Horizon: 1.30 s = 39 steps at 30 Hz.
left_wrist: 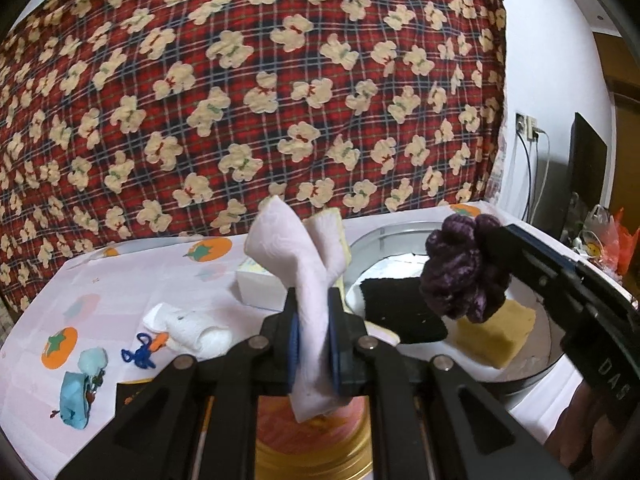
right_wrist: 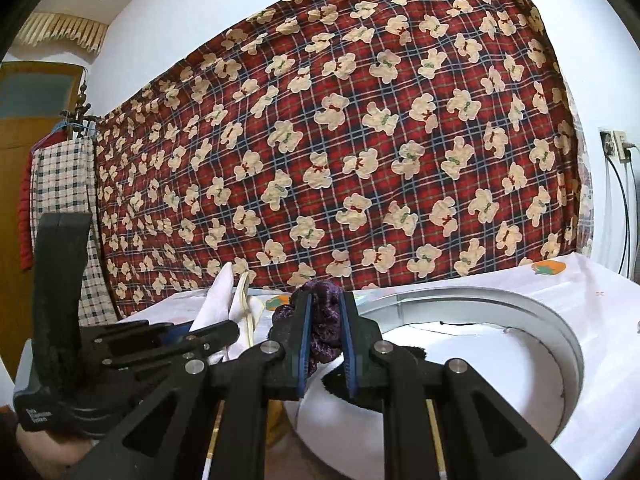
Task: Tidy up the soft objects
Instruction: 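Move both tools over the metal bin holding scrunchie and pink towel, then open both tools to drop the scrunchie and pink towel into the bin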
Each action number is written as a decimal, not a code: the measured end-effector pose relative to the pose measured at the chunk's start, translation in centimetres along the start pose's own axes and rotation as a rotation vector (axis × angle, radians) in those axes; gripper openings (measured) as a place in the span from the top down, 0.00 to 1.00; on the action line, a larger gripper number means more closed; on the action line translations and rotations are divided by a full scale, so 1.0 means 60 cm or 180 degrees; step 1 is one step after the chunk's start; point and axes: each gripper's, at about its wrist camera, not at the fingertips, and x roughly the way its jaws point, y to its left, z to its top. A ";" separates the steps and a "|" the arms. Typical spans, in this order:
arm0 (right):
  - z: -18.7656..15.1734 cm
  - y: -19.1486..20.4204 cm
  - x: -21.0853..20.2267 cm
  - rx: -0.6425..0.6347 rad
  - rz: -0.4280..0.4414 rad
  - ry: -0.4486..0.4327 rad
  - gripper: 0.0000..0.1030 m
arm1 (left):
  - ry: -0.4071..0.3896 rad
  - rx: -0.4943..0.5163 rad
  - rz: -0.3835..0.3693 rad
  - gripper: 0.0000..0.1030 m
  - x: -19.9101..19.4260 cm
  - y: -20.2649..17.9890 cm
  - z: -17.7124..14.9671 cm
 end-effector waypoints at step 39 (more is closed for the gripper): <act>0.029 -0.200 0.051 0.0166 -0.0791 0.0801 0.85 | 0.1097 -0.0148 -0.0672 0.90 0.168 -0.096 0.104</act>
